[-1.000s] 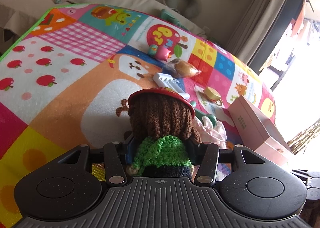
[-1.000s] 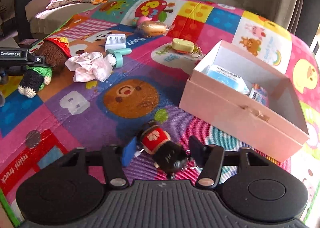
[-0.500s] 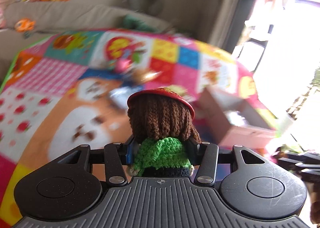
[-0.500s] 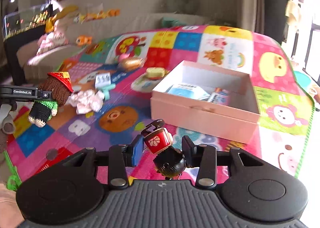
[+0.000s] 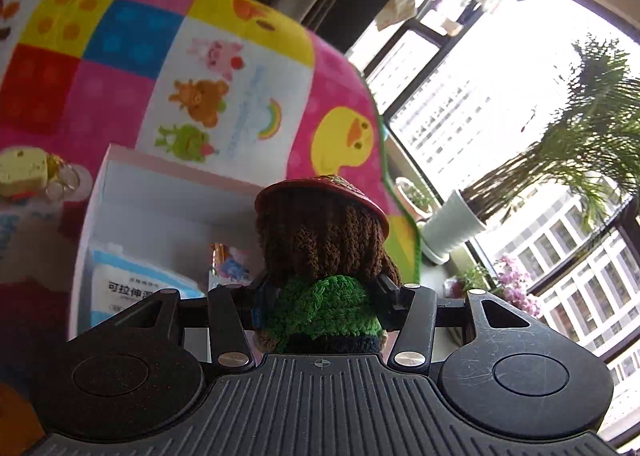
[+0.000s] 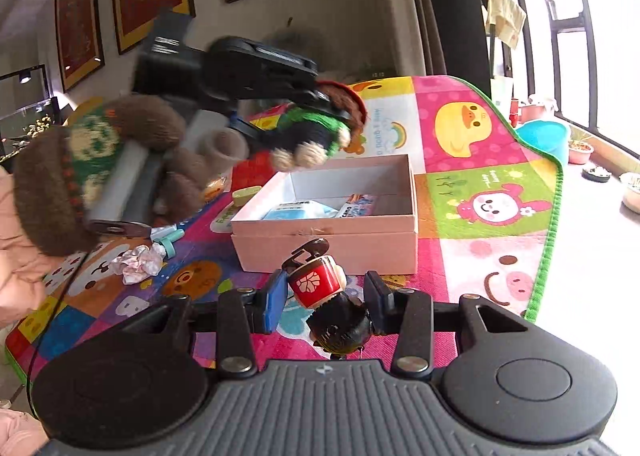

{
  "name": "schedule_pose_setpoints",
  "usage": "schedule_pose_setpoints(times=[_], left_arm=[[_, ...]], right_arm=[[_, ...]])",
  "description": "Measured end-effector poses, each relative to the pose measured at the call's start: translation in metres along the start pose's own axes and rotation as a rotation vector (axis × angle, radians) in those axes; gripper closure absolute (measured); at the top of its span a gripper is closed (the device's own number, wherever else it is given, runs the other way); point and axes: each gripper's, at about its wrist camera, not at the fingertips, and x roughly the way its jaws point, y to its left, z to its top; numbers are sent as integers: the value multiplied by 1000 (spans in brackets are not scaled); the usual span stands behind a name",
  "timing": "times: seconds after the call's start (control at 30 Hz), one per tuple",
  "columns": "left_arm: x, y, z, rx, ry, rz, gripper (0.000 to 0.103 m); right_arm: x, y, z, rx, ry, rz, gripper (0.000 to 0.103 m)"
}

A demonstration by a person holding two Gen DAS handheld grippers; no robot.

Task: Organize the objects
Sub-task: 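Carry the knitted doll into the pink box and open the left gripper, then lower the black figure keychain into the box and open the right gripper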

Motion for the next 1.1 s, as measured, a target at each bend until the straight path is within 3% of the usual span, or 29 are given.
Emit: schedule_pose_setpoints(times=[0.07,0.17,0.33,0.53,0.6,0.7,0.77,0.87,0.97,1.0,1.07,1.1], left_arm=[[27,10,-5,-77,43,46,50],[42,29,-17,-161,119,42,51],[20,9,-24,57,121,83,50],[-69,14,-35,113,-12,-51,50],[-103,18,-46,192,-94,-39,50],[-140,26,-72,369,-191,87,50],[-160,41,-88,409,-195,152,50],[-180,68,-104,382,-157,181,50],[-195,92,-109,368,-169,216,50],[-199,100,-105,360,-182,222,50],[-210,114,-92,346,-221,221,50],[-216,122,-81,347,-251,224,50]], right_arm=[[-2,-6,-2,2,4,-11,62],[2,-13,-7,11,16,-24,62],[16,-21,-11,39,34,-14,62],[20,-21,-4,41,22,-11,62],[19,-19,4,29,11,-11,62],[23,-14,26,11,-13,3,62],[30,-7,50,-31,-55,13,62],[53,13,97,-124,-101,13,62],[95,38,136,-272,-139,-61,60],[113,45,146,-304,-116,-68,58],[144,50,160,-292,-46,-84,37],[156,51,163,-268,-16,-94,37]])
